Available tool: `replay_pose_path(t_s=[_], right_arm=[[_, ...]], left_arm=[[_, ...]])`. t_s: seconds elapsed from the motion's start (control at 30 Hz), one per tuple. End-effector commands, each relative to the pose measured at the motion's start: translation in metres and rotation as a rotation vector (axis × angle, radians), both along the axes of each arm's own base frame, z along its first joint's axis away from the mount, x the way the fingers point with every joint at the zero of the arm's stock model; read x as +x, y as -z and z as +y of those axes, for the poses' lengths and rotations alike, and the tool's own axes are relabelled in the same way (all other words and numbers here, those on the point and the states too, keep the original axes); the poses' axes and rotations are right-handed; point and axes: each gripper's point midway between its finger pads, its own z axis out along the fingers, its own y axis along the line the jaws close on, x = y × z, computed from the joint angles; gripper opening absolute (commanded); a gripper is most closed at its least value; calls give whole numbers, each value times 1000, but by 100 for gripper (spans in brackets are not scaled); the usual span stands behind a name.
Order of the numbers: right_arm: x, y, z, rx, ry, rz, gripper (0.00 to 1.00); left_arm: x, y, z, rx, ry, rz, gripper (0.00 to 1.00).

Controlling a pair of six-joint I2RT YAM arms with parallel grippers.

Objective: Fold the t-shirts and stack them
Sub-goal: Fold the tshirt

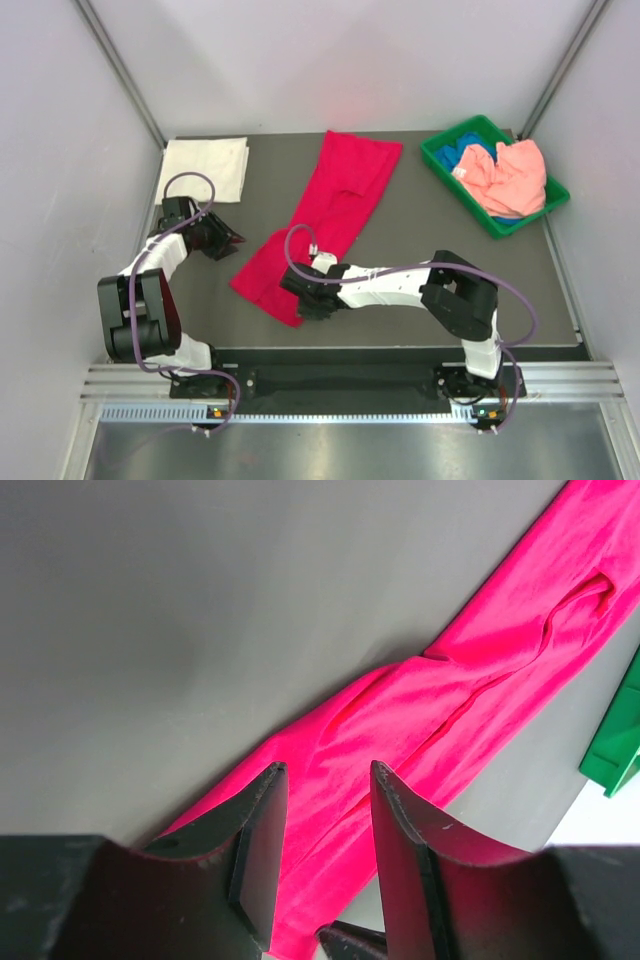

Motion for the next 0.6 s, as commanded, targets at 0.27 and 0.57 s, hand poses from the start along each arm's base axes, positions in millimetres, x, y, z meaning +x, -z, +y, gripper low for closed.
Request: replay_pose_path(t_s=[0.27, 0.57], right_arm=[[-9, -3, -21, -17, 8, -25, 28], [-4, -6, -6, 11, 9, -35, 31]], left_arm=[[3, -14, 6, 49, 13, -37, 44], [2, -23, 9, 76, 21, -49, 44]])
